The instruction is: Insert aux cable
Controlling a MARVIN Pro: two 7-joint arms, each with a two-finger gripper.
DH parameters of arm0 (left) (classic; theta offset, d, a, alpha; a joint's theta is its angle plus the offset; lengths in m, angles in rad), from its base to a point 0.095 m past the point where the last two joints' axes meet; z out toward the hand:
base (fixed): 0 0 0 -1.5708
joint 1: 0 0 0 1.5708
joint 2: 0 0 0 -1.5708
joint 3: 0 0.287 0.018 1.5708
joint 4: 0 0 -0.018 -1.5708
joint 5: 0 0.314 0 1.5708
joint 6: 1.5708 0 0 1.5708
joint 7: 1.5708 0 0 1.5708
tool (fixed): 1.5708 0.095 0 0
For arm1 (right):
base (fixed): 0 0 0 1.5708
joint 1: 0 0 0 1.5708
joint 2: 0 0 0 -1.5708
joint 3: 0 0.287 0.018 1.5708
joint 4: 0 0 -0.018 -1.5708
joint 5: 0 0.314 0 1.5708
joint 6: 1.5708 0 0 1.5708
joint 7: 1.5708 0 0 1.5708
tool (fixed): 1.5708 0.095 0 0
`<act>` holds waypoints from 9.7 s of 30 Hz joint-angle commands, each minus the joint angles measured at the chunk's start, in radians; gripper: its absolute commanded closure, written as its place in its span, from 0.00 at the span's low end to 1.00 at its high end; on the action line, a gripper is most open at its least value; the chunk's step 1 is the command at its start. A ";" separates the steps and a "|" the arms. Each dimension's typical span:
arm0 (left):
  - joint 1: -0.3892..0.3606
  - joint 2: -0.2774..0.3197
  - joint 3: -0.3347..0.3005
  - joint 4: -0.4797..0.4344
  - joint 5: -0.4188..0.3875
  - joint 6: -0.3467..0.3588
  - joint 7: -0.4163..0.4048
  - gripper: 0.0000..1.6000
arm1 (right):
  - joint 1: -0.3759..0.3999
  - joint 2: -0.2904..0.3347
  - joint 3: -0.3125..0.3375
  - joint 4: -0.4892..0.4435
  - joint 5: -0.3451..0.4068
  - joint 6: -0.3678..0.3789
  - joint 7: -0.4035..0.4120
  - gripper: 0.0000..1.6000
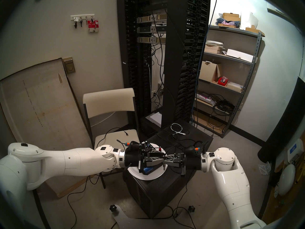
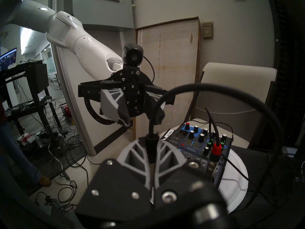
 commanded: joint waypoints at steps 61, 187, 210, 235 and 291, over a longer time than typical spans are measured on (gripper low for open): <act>-0.019 0.115 -0.043 0.043 -0.056 -0.061 0.020 0.07 | 0.141 -0.110 -0.031 0.204 -0.015 -0.275 -0.160 1.00; -0.035 -0.084 -0.001 0.179 0.023 0.061 0.070 0.51 | 0.136 -0.127 -0.018 0.318 -0.054 -0.409 -0.187 1.00; -0.023 -0.096 -0.003 0.209 0.006 0.056 0.071 0.82 | 0.135 -0.131 -0.017 0.320 -0.057 -0.410 -0.182 1.00; -0.017 -0.110 0.011 0.228 0.010 0.046 0.068 1.00 | 0.125 -0.130 -0.018 0.345 -0.066 -0.428 -0.197 1.00; -0.035 -0.080 0.108 0.176 0.107 0.041 0.194 1.00 | 0.081 -0.105 -0.061 0.367 -0.133 -0.448 -0.271 1.00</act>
